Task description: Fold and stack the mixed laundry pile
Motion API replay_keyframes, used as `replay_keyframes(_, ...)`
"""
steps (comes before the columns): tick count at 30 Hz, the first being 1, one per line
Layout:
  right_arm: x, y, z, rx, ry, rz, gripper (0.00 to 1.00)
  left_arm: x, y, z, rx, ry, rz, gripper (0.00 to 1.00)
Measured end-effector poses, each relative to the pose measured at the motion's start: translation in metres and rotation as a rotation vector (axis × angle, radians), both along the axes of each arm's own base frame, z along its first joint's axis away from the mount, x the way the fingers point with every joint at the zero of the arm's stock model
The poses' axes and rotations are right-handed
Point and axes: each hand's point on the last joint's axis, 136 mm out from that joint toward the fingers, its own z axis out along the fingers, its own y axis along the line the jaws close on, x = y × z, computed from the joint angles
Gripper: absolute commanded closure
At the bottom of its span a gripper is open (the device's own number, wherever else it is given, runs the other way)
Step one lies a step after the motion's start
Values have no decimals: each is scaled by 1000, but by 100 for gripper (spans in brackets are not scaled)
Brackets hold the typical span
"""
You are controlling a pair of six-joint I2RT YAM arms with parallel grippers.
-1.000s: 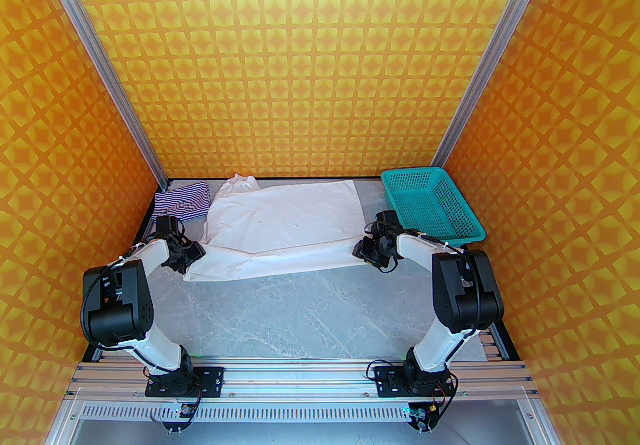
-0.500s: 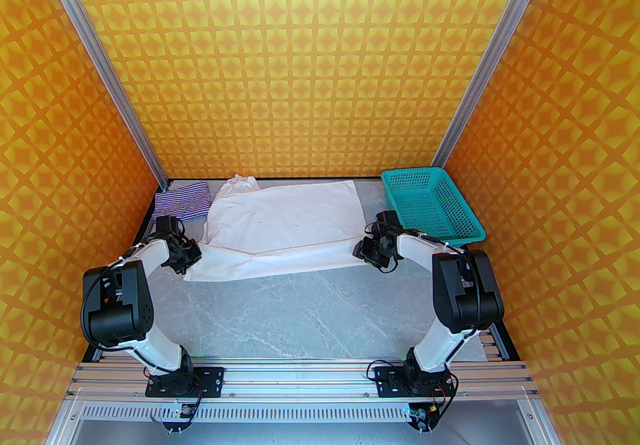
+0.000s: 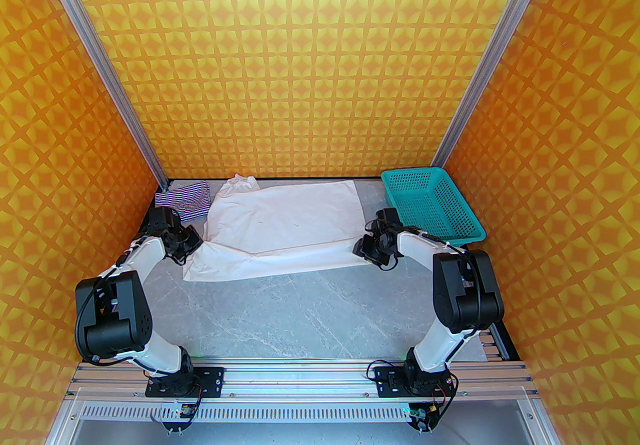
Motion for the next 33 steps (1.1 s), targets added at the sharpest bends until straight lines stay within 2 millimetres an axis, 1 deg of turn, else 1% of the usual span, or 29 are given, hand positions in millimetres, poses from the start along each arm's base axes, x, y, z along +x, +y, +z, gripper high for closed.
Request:
replay_keyframes(5,14,1,15,4,-42,0,59,20,-9,13,-116,-72,49,100)
replay_keyframes(9,21,2,22,9,-64,-1,59,39,-12,22,-201,-131,99,100)
replay_keyframes(11,23,5,24,25,-71,0,60,50,-13,21,-244,-148,125,100)
replay_keyframes(13,25,11,27,45,-81,6,60,57,-14,14,-276,-146,142,100)
replay_keyframes(15,27,23,30,68,-102,24,60,63,-14,6,-303,-140,160,100)
replay_keyframes(16,27,34,32,81,-116,42,60,66,-14,1,-314,-136,169,100)
replay_keyframes(17,26,46,34,92,-127,64,59,68,-14,-3,-323,-132,175,97)
replay_keyframes(19,20,80,40,120,-158,130,59,72,-14,-13,-337,-123,185,87)
replay_keyframes(21,13,123,47,154,-199,216,59,74,-13,-21,-344,-113,193,76)
replay_keyframes(22,6,149,51,176,-220,269,58,74,-13,-24,-345,-111,195,70)
replay_keyframes(23,1,170,54,195,-235,309,58,75,-13,-25,-347,-111,196,65)
replay_keyframes(25,-10,221,55,241,-252,400,56,76,-13,-24,-340,-120,188,58)
replay_keyframes(28,-20,283,49,291,-267,495,54,75,-12,-22,-309,-133,169,49)
replay_keyframes(30,-24,313,41,313,-271,533,54,71,-10,-19,-268,-134,150,43)
replay_keyframes(31,-25,327,37,327,-269,542,53,68,-9,-15,-241,-136,140,42)
replay_keyframes(33,-26,344,29,361,-261,537,53,62,-6,-3,-185,-149,120,41)
